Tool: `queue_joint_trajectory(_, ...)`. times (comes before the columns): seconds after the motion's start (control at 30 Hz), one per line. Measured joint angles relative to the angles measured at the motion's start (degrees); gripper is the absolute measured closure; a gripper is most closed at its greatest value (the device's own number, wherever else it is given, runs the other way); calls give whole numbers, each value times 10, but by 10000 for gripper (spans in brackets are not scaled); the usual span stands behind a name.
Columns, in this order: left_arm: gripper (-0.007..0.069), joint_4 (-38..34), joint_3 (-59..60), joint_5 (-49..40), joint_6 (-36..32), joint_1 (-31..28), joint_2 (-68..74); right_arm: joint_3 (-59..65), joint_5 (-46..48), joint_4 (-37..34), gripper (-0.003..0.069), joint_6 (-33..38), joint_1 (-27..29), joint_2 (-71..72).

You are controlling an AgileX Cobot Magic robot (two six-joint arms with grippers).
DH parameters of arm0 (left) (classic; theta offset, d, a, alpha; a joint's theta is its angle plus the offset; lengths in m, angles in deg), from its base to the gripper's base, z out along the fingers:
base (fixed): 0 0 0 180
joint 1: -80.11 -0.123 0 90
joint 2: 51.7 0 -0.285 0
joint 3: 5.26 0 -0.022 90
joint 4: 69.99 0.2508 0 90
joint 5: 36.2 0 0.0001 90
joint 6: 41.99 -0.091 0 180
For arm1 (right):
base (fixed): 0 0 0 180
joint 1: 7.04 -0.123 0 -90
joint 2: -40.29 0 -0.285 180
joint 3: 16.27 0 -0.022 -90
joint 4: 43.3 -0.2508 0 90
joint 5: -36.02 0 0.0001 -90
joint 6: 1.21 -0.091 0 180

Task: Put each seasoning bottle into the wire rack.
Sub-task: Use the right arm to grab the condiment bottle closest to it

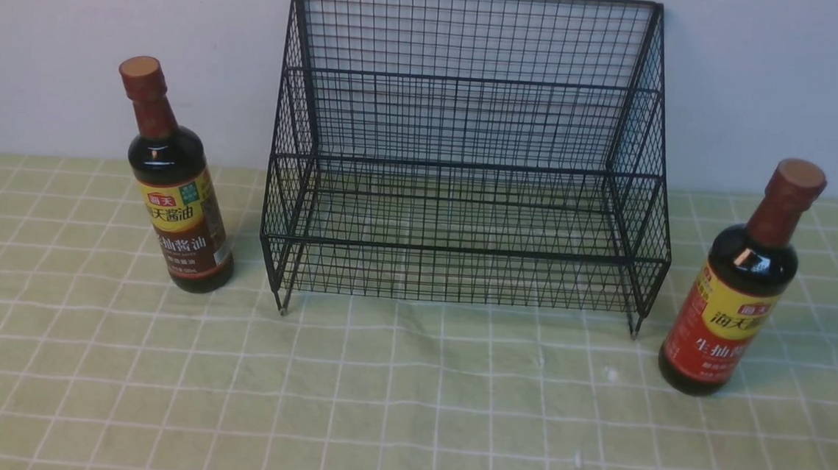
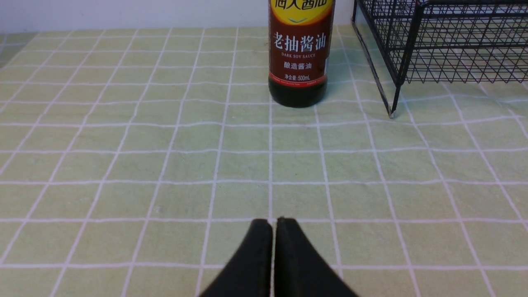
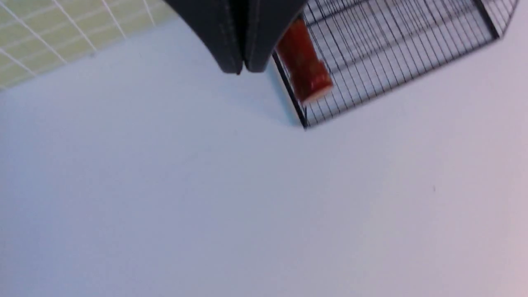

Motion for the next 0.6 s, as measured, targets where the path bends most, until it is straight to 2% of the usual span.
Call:
queue_joint_trajectory(0.2, 631, 0, 0, 0, 0, 0, 0, -1, -58, -14, 673, -44, 0, 0)
queue_joint_trajectory(0.27, 631, 0, 0, 0, 0, 0, 0, -13, -43, -1, 673, -65, 0, 0)
queue_joint_trajectory(0.4, 631, 0, 0, 0, 0, 0, 0, -134, 76, 96, 673, -86, 0, -38)
queue_joint_trajectory(0.47, 631, 0, 0, 0, 0, 0, 0, -224, 179, 142, 673, -86, 0, -107)
queue_joint_trajectory(0.53, 631, 0, 0, 0, 0, 0, 0, -264, 228, 153, 673, -82, 0, -143)
queue_joint_trajectory(0.6, 631, 0, 0, 0, 0, 0, 0, -360, 359, 158, 673, -49, 0, -245)
